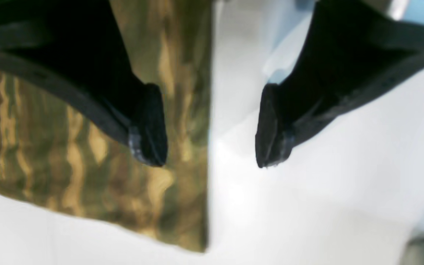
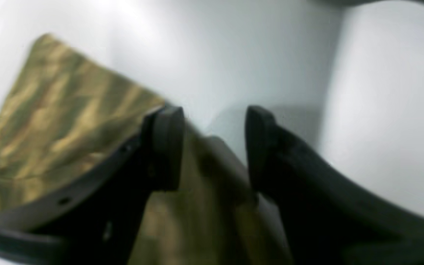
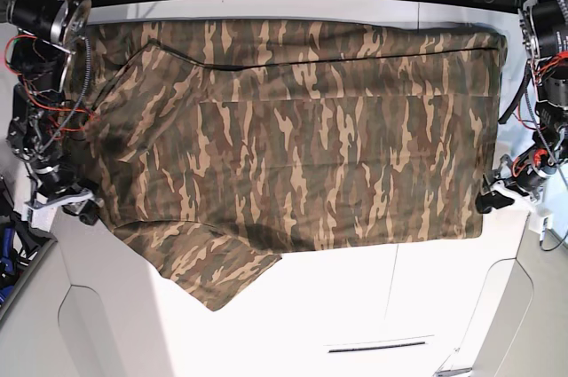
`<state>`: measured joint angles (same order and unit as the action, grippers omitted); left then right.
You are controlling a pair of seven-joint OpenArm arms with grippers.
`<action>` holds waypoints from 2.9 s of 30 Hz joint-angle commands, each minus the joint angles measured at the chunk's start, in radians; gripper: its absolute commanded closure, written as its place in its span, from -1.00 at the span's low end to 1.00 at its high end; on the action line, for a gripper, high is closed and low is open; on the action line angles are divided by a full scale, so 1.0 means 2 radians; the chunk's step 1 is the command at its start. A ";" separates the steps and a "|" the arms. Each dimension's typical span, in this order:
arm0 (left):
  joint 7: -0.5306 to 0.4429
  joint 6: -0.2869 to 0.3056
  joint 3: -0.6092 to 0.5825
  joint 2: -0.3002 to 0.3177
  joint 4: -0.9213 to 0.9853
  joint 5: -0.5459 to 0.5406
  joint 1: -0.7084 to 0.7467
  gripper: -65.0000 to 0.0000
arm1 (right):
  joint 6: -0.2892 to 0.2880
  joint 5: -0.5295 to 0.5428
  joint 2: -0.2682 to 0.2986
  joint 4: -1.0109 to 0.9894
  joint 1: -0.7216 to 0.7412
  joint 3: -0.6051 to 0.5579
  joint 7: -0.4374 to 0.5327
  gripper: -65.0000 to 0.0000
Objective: Fold the T-shirt properly
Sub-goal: 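Grasp the hem corners of the shirt with both grippers, then lift the hem with both grippers and fold it onto the folded edge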
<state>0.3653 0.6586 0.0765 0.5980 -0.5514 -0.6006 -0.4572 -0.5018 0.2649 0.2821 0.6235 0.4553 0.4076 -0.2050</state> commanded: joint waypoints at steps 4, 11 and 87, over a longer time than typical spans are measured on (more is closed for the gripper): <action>0.003 0.002 -0.003 -0.007 -0.004 -0.001 -0.010 -0.25 | 0.000 -0.007 -0.018 0.001 0.007 -0.001 -0.019 0.16; 0.018 0.002 -0.003 -0.019 -0.004 -0.011 -0.010 -0.25 | -0.007 -0.007 -0.042 0.001 0.009 -0.001 -0.019 0.17; 0.284 0.020 0.122 0.065 -0.475 -0.236 0.348 1.00 | -0.009 0.095 0.017 0.422 -0.206 0.001 -0.208 0.05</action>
<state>0.9459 0.6930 0.3088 0.7059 -1.4876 -1.0557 0.2489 -0.5190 0.4427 0.3027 1.4559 0.0288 0.4046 -0.6460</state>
